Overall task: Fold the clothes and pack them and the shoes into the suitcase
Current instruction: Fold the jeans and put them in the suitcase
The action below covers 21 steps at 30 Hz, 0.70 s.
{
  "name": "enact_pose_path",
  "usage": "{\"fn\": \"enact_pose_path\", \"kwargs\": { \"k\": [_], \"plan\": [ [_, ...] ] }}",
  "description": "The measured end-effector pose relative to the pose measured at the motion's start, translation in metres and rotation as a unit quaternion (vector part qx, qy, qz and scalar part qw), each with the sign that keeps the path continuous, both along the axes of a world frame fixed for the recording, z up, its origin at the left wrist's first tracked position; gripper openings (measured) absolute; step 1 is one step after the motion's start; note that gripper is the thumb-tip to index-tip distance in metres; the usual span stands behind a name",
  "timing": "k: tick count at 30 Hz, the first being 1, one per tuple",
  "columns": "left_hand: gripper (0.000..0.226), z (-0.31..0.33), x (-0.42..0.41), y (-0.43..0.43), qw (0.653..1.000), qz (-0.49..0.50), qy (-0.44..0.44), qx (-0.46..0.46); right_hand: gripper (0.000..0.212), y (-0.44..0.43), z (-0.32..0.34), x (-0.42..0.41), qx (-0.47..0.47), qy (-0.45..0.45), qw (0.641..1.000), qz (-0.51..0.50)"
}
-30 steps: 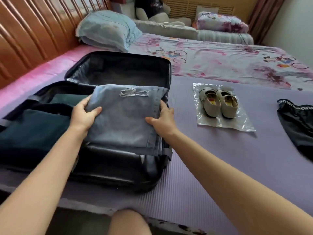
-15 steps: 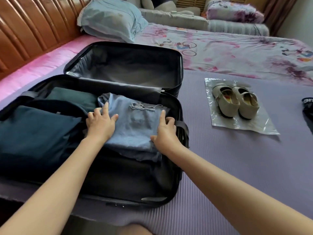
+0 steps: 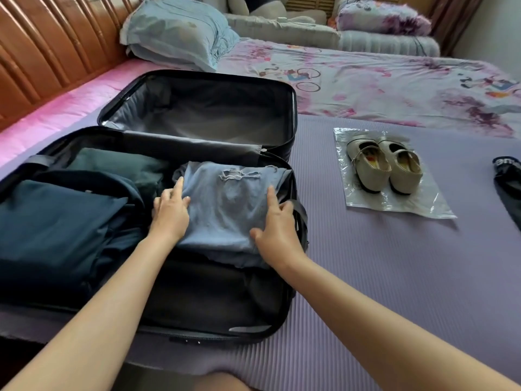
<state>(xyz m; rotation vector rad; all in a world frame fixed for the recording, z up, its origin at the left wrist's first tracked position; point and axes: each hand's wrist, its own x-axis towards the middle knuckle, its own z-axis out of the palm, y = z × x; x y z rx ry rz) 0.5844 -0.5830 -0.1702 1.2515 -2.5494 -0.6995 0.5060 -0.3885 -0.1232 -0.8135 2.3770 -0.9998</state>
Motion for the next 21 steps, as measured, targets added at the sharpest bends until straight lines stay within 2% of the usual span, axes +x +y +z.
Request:
{"fn": "enact_pose_path", "kwargs": {
  "k": [3,5,10,15,18,20,21],
  "plan": [
    [0.053,-0.002,0.0,0.003,0.999,0.005,-0.004,-0.041,0.1,-0.008,0.0,-0.002,0.108,-0.009,0.993,0.034],
    [0.053,0.0,0.002,0.001,0.996,0.002,0.019,-0.086,0.106,-0.014,0.002,-0.003,0.143,-0.018,0.989,0.038],
    [0.055,-0.003,0.004,-0.002,0.989,0.024,0.067,-0.133,0.111,-0.014,-0.005,-0.004,0.091,-0.034,0.995,0.039],
    [0.053,-0.005,0.004,-0.003,0.987,0.021,0.076,-0.143,0.111,-0.016,-0.008,-0.006,0.106,-0.034,0.993,0.04],
    [0.046,-0.002,0.004,0.004,0.977,0.02,0.052,-0.204,0.113,-0.018,-0.01,-0.004,0.102,0.053,0.991,0.069],
    [0.041,0.001,0.001,0.013,0.962,-0.039,0.048,-0.265,0.112,-0.019,-0.011,-0.003,0.087,0.119,0.983,0.107],
    [0.044,0.003,0.0,0.018,0.963,-0.08,0.029,-0.255,0.108,-0.019,-0.012,-0.004,0.095,0.13,0.979,0.124]
  ]
}}
